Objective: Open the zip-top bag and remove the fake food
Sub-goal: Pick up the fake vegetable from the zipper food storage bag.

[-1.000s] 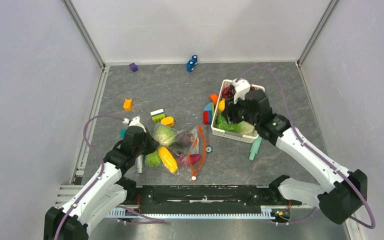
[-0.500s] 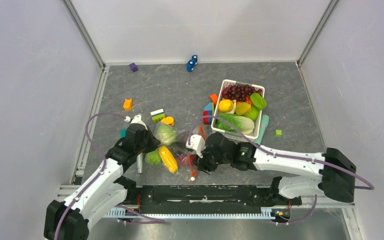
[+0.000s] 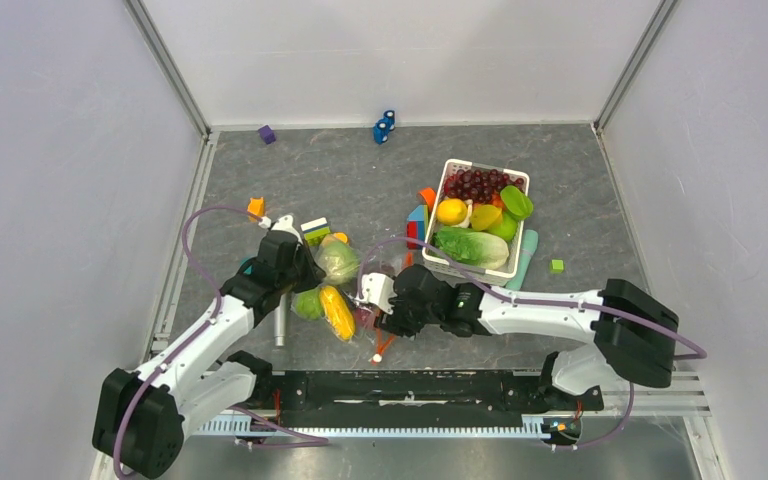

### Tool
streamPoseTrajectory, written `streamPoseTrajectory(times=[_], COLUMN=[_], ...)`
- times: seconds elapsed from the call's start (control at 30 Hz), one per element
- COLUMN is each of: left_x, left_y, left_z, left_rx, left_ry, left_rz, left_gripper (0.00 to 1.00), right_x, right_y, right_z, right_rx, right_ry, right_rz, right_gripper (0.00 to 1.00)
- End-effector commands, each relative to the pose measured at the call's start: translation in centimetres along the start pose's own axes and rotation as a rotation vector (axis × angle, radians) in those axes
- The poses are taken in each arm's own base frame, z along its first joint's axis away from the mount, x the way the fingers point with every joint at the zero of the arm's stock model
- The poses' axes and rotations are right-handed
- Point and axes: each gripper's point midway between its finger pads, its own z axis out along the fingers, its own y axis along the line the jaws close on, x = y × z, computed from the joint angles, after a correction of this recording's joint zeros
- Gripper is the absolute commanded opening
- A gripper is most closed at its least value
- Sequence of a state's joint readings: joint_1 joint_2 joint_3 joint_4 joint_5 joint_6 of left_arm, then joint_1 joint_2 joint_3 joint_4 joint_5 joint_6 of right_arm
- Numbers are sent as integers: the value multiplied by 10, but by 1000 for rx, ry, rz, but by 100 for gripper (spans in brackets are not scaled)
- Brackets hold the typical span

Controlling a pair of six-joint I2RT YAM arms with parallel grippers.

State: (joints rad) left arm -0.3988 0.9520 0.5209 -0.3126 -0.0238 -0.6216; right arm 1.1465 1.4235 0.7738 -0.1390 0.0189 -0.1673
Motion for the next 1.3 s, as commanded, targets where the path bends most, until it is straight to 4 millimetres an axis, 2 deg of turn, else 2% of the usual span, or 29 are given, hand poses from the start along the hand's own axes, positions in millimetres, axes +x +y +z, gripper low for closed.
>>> streamPoseTrajectory(times=[0.0,0.33,0.63,0.8,1.0,1.13,1.27], left_x=[-23,-22,-16,-14,-14,-15,-21], left_y=[-17,-16,-17,-15,-13,-12,-9], left_z=[-2,0,1,1,0,-3,-6], left_rx=[64,60,73,69,58,55,26], left_ry=[-65,-59,-42,-39,-42,-39,-63], left_rz=[37,39,38,37,35,36,40], left_gripper=[2,2,2,2,2,2,2], right_x=[-37,-40,-22,-10,-12,-18,-24], right_y=[-7,-1,9,13,11,7,8], right_z=[8,27,45,50,47,35,14], right_rx=[-29,-146,-199,-206,-195,-173,-170], right_ry=[-114,-133,-74,-42,-47,-57,-61], right_rz=[-18,16,37,47,60,81,134], right_gripper=[67,76,73,64,45,32,30])
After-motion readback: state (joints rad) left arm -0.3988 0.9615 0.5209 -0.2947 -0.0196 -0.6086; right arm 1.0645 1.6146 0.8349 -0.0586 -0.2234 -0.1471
